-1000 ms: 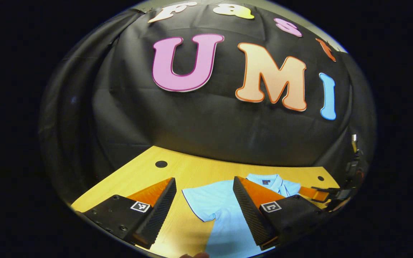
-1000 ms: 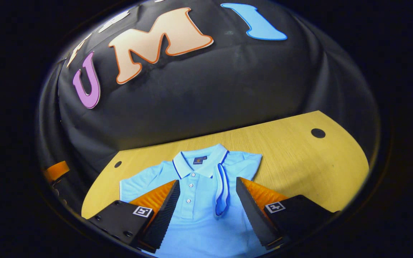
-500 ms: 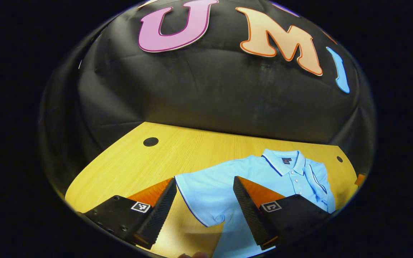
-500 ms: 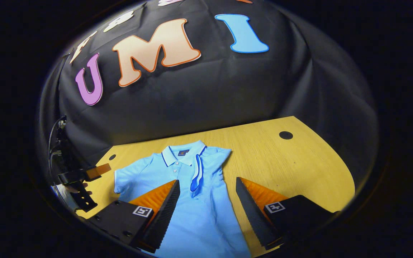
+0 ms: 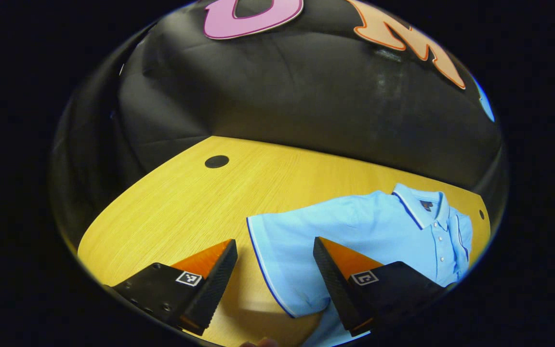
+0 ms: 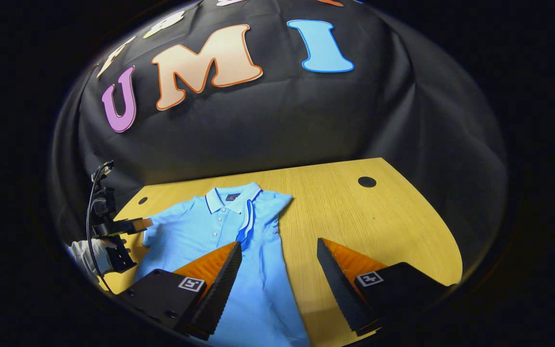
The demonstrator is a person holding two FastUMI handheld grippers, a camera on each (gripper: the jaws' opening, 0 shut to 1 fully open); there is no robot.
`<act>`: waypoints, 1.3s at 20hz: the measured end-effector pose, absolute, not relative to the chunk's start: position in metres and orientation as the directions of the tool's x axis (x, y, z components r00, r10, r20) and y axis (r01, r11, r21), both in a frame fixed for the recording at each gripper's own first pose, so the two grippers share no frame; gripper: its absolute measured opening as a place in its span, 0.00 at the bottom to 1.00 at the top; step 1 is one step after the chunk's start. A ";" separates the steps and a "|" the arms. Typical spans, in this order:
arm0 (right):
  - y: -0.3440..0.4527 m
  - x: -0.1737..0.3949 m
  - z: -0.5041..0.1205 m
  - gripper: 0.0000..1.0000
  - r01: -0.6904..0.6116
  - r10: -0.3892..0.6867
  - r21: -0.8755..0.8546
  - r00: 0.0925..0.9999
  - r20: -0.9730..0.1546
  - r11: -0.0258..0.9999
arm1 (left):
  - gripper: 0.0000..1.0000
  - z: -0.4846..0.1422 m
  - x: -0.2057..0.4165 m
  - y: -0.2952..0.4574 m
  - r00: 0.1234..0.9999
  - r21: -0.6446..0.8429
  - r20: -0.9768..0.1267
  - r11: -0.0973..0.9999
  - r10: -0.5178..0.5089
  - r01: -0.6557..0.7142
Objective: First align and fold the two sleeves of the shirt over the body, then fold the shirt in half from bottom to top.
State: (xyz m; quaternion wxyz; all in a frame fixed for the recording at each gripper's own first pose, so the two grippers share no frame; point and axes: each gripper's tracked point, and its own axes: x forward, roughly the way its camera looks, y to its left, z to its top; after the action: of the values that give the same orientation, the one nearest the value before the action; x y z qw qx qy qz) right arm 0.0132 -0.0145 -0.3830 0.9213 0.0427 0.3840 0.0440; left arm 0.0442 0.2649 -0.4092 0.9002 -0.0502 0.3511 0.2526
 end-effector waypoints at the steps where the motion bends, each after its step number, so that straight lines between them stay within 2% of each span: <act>1: -0.016 0.012 -0.382 0.98 -0.054 0.116 0.109 0.703 -0.702 0.993 | 0.95 -0.415 0.041 0.265 0.610 0.086 -0.674 0.864 0.418 -0.497; 3: -0.018 0.011 -0.380 0.98 -0.061 0.120 0.109 0.705 -0.699 0.992 | 0.96 -0.417 0.038 0.265 0.594 0.115 -0.682 0.865 0.426 -0.489; 4: -0.019 0.012 -0.379 0.93 -0.063 0.121 0.108 0.707 -0.697 0.992 | 0.97 -0.419 0.039 0.263 0.592 0.122 -0.684 0.867 0.426 -0.484; 5: -0.021 0.011 -0.378 0.93 -0.064 0.121 0.108 0.708 -0.696 0.992 | 0.97 -0.418 0.040 0.262 0.592 0.121 -0.683 0.865 0.428 -0.487; 7: -0.023 0.010 -0.376 0.94 -0.066 0.124 0.110 0.713 -0.690 0.992 | 0.90 -0.421 0.044 0.254 0.603 0.106 -0.685 0.875 0.409 -0.473; 8: -0.025 0.009 -0.375 0.98 -0.069 0.126 0.110 0.713 -0.690 0.992 | 0.74 -0.423 0.047 0.248 0.610 0.100 -0.689 0.885 0.392 -0.456; 9: -0.027 0.007 -0.375 0.94 -0.072 0.128 0.109 0.712 -0.690 0.991 | 0.56 -0.424 0.051 0.241 0.623 0.090 -0.688 0.895 0.372 -0.436; 12: -0.036 0.002 -0.374 0.94 -0.073 0.128 0.109 0.713 -0.690 0.991 | 0.03 -0.423 0.056 0.234 0.625 0.108 -0.685 0.901 0.374 -0.421; 14: -0.047 -0.001 -0.376 0.94 -0.063 0.110 0.093 0.716 -0.689 0.994 | 0.00 -0.420 0.059 0.234 0.622 0.145 -0.679 0.902 0.389 -0.406; 19: -0.064 -0.009 -0.372 0.94 -0.058 0.107 0.094 0.722 -0.684 0.994 | 0.00 -0.413 0.071 0.196 0.635 0.052 -0.699 0.909 0.330 -0.414; 22: -0.074 -0.014 -0.370 0.94 -0.065 0.101 0.078 0.724 -0.682 0.995 | 0.00 -0.395 0.086 0.165 0.673 0.073 -0.679 0.939 0.293 -0.335; 23: -0.075 -0.016 -0.370 0.98 -0.068 0.106 0.083 0.724 -0.682 0.994 | 0.00 -0.388 0.094 0.154 0.692 0.080 -0.666 0.948 0.280 -0.307; 24: -0.076 -0.018 -0.369 0.94 -0.070 0.113 0.091 0.724 -0.680 0.993 | 0.00 -0.384 0.099 0.141 0.705 0.078 -0.661 0.957 0.259 -0.279; 25: -0.076 -0.020 -0.369 0.94 -0.070 0.120 0.101 0.723 -0.681 0.992 | 0.00 -0.381 0.104 0.128 0.713 0.078 -0.658 0.964 0.242 -0.255; 26: -0.077 -0.022 -0.369 0.98 -0.069 0.125 0.109 0.719 -0.684 0.992 | 0.00 -0.379 0.107 0.116 0.720 0.075 -0.655 0.968 0.228 -0.239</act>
State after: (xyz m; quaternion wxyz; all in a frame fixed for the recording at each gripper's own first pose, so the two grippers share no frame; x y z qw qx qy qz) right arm -0.0222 -0.0774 -0.3693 0.9263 0.0377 0.3712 0.0524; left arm 0.1074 0.1161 -0.3793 0.9274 -0.0073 0.3522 0.1259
